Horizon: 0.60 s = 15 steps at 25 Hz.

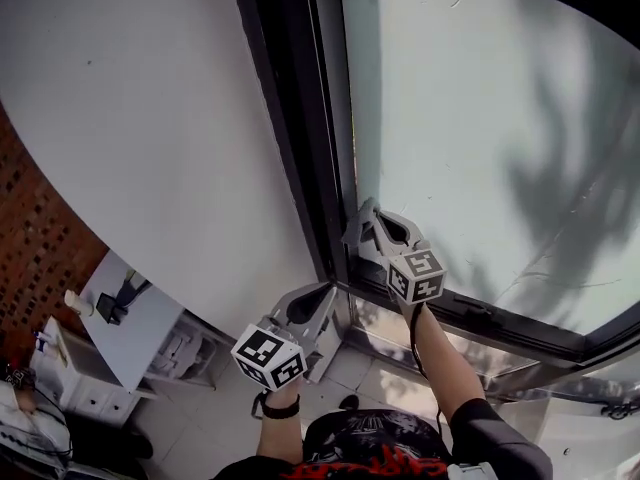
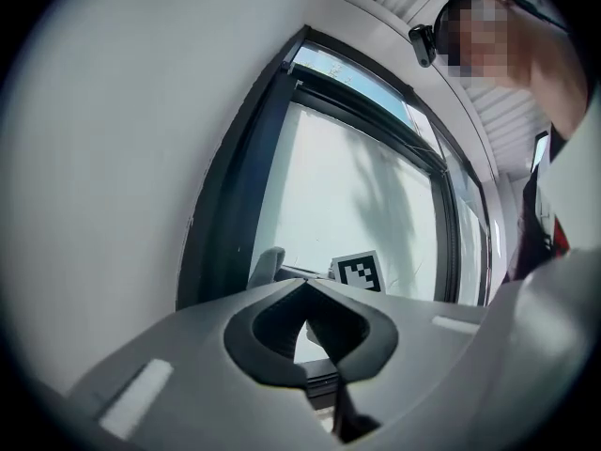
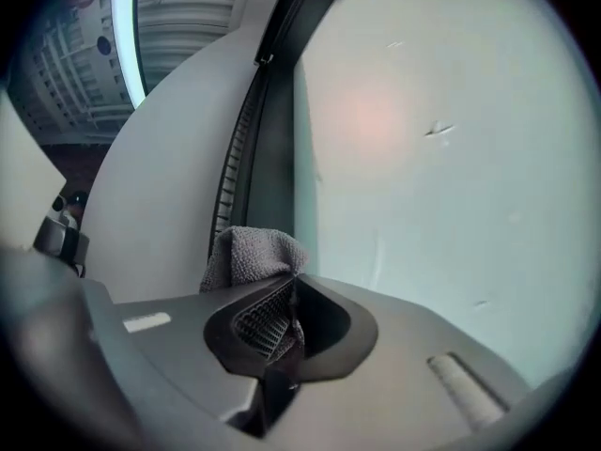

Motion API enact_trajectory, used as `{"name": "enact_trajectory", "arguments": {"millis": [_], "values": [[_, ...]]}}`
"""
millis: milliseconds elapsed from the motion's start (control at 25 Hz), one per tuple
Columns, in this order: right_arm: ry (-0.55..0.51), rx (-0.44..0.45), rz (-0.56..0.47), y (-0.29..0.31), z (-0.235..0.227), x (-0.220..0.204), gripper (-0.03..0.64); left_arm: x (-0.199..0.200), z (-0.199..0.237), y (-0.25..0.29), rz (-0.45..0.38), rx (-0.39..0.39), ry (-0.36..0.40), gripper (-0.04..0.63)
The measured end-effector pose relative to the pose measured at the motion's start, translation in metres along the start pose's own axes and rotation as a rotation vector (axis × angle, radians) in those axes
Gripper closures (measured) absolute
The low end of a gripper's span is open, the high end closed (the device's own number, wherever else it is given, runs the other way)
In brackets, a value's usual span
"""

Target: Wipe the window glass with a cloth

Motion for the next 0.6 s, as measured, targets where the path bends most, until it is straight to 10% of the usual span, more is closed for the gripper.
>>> {"name": "enact_trajectory", "arguments": {"millis": [600], "values": [[-0.030,-0.363,-0.088,-0.208,-0.142,0.023,0.601,-0.028,-0.092,0.127,0.082,-0.405,-0.038,0.595]]}}
Point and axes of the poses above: the fingertips, and each gripper's own axes: y forward along the fingers, z to its left, x out of its top, the point moved 2 cm from there along -y, backward along the fingers, and after that the axes turned 5 degrees about -x, right-handed, at the moved point
